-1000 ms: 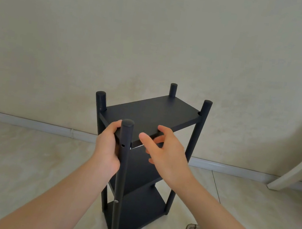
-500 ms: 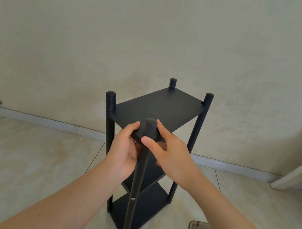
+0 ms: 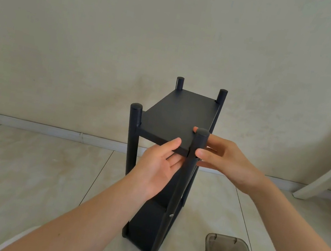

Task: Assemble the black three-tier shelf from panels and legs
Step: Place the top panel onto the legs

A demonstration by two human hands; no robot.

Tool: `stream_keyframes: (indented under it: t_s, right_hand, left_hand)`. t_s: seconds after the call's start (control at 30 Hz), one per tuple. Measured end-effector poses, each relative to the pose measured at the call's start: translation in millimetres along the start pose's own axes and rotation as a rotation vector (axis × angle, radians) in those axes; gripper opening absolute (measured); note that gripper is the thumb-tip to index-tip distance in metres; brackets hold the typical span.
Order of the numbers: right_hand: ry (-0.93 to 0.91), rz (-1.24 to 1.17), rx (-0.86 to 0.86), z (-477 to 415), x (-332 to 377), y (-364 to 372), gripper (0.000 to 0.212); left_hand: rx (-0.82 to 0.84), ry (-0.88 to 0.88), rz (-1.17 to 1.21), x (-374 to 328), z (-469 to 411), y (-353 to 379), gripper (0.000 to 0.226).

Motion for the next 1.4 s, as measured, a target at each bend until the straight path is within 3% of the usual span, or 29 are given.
stream_keyframes:
  t_s: [0.1,0.17,0.23,0.37,0.47,0.6,0.73,0.9,1.1,1.2,1.4]
  right_hand:
    - [0.118,-0.331,-0.094,-2,-9,-3,0.068]
    - [0.234,-0.560,-0.261,-2,-16,-4,0.060]
    - [0.319,-0.620,-0.336,-3,-19,2,0.049]
    - [0.340,-0.433,-0.309,-7,-18,18,0.034]
    - [0.320,-0.388,-0.312,-10,-17,20,0.026]
    - [0.286,-0.432,-0.296,-12,-16,19,0.024]
    - [0.271,-0.471,-0.299,-12,-15,20,0.025]
    - [0.261,-0.491,-0.290,-12,-12,24,0.024]
    - [0.316,-0.336,-0.346,-9,-14,22,0.028]
    - [0.322,-0.210,-0.402,-7,-13,16,0.033]
    - [0.313,-0.208,-0.375,-4,-12,13,0.038]
  left_hand:
    - [0.019,-0.002,0.005,1,-2,0,0.043]
    - [0.006,-0.020,-0.001,3,-3,-2,0.030]
    - [0.005,-0.023,-0.016,4,-4,-2,0.024]
    - [-0.054,-0.007,-0.114,1,-7,-8,0.015]
    - [-0.116,-0.007,-0.135,-4,-7,-17,0.026]
    - [-0.123,0.061,0.170,-27,-7,-29,0.056]
    - [-0.148,0.086,0.352,-39,-8,-39,0.038]
    - [-0.154,0.092,0.367,-36,-9,-43,0.029]
    - [-0.080,0.056,0.185,-30,-4,-35,0.059]
    - [0.008,0.026,0.082,-26,-4,-27,0.060]
    - [-0.007,0.032,0.127,-24,-6,-26,0.065]
Point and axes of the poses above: each hand's wrist, its own z-axis away from the middle knuckle, its own y-axis out of the palm, x = y × z, the point moved 7 cm from there along -z, towards the middle knuckle, and after that the axes turned 2 degrees about z, right-handed, at the moved point
